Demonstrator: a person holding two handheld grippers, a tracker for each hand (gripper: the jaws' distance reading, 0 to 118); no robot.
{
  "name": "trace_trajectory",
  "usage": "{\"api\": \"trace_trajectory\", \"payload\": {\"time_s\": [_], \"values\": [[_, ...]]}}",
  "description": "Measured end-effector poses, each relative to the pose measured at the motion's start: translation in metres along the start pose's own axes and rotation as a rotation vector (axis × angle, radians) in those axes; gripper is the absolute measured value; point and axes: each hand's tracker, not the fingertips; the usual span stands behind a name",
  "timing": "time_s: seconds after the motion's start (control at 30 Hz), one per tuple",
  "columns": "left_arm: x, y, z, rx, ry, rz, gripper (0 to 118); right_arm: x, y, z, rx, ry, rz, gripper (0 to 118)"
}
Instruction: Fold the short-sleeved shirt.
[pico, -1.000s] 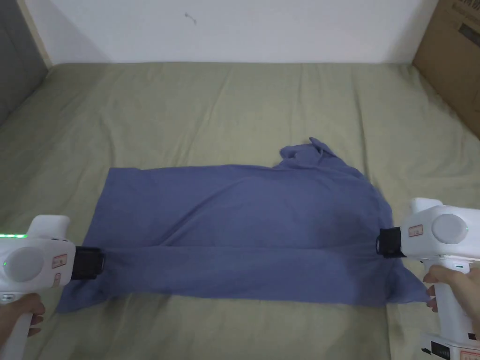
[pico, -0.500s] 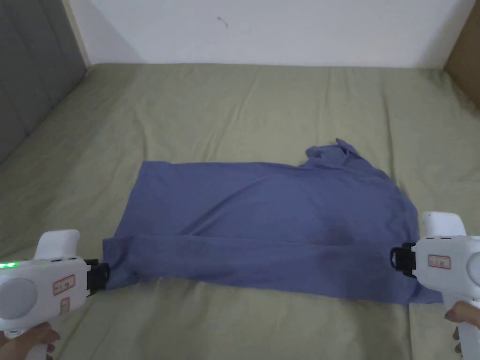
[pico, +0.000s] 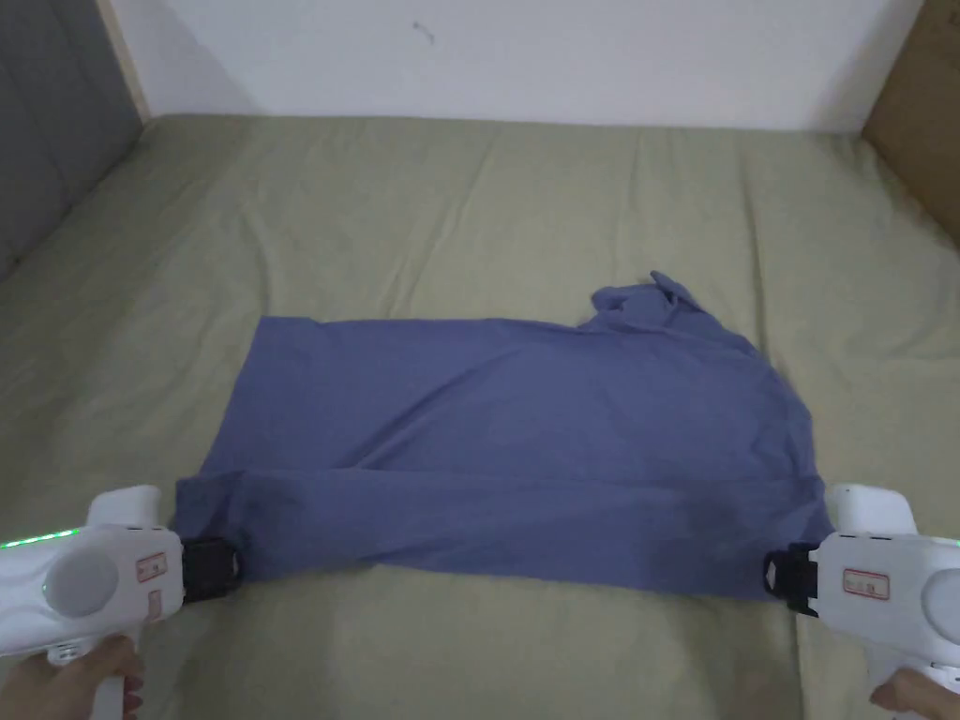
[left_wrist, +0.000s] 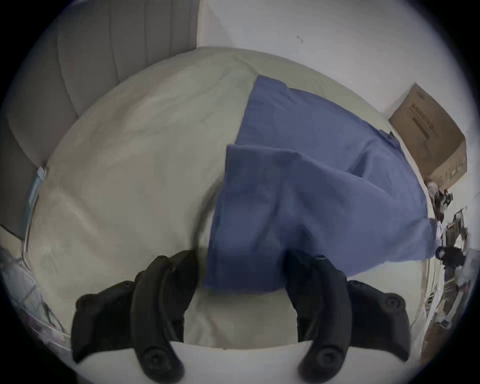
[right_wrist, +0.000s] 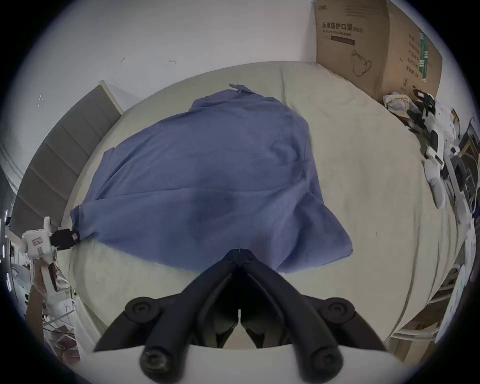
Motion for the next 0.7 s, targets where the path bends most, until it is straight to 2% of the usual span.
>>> {"api": "trace_trajectory", "payload": {"time_s": [0.07,0.1,0.13,0.17,0.2,0.27,0.37,0.43,0.47,0.53,0.57,0.6,0.63,0.67,0.7], "values": [[-0.002,0.005,0.009,0.003,0.0,0.015,16,0.006,-0.006,0.001,0.004,-0.023,-0.014,4],[-0.007,0.007,0.012,0.025,0.006,0.018,8,0.01,-0.007,0.002,0.01,-0.037,-0.024,19],[-0.012,0.008,0.014,0.021,-0.069,0.063,8,0.014,-0.007,0.002,0.016,-0.046,-0.034,43],[-0.01,0.009,0.014,-0.012,-0.075,0.077,8,0.018,-0.009,0.002,0.019,-0.058,-0.046,56],[-0.003,0.008,0.015,0.003,-0.033,0.008,8,0.023,-0.009,0.001,0.025,-0.072,-0.064,56],[0.007,0.007,0.017,0.005,0.011,-0.103,8,0.031,-0.005,0.0,0.03,-0.086,-0.097,65],[0.01,0.009,0.017,-0.007,0.008,-0.107,8,0.044,0.0,-0.015,0.033,-0.084,-0.131,65],[0.005,0.012,0.018,-0.015,-0.01,-0.077,8,0.05,0.003,-0.036,-0.022,-0.082,-0.149,64],[0.003,0.013,0.018,-0.016,-0.017,-0.06,8,0.052,0.002,-0.046,-0.049,-0.077,-0.153,60],[0.0,0.013,0.02,-0.012,-0.03,-0.041,8,0.045,0.0,-0.05,-0.035,-0.091,-0.127,39],[-0.001,0.013,0.021,-0.012,-0.03,-0.04,8,0.039,0.003,-0.046,-0.038,-0.077,-0.104,25],[0.0,0.014,0.023,-0.012,-0.031,-0.047,8,0.036,0.007,-0.042,-0.047,0.002,-0.102,7],[0.0,0.014,0.025,-0.011,-0.031,-0.055,8,0.031,0.009,-0.04,-0.045,-0.013,-0.11,7],[0.0,0.015,0.028,-0.008,-0.029,-0.059,8,0.028,0.011,-0.04,-0.06,-0.083,-0.025,7],[-0.001,0.016,0.031,-0.006,-0.032,-0.063,8,0.025,0.013,-0.036,-0.054,-0.075,0.004,7]]}}
